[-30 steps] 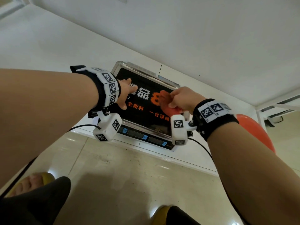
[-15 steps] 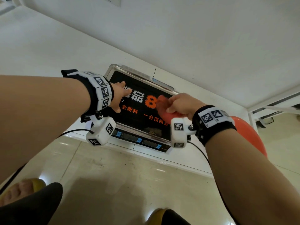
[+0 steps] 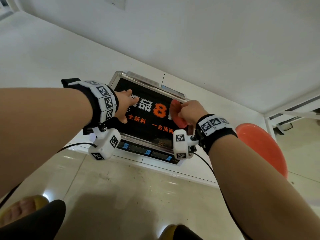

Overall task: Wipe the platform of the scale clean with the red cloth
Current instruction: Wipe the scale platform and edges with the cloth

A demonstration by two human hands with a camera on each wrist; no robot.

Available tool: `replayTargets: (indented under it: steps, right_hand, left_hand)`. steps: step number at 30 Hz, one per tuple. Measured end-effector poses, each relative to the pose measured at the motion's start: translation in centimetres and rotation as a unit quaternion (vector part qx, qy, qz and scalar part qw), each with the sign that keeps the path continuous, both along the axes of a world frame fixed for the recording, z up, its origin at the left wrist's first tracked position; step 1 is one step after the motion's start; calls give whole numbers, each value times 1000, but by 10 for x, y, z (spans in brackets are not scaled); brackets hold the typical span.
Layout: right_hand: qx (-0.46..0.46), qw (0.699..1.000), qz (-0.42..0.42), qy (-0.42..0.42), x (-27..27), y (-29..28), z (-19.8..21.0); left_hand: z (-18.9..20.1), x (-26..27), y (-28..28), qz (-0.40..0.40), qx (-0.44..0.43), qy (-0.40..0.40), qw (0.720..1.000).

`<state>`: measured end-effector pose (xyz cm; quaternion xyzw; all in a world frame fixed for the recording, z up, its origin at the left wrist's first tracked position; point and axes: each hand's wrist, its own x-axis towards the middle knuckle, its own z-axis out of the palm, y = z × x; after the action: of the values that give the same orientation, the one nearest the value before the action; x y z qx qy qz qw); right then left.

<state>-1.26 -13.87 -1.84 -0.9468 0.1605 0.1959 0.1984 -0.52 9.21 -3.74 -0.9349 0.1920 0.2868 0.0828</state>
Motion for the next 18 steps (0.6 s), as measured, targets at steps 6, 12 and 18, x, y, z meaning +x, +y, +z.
replayTargets:
  steps: [6,12,18]
  right_hand:
    - [20,996,47,70,-11,2,8]
    - [-144,988,38,39,-28,-6,6]
    - [-14,991,1,134,-32,7,1]
  left_hand:
    - [1,-1,0,2,0,3,1000]
    - [0,-2,-1,3,1,2,1000]
    - [0,-1,-1,5,2,6,1000]
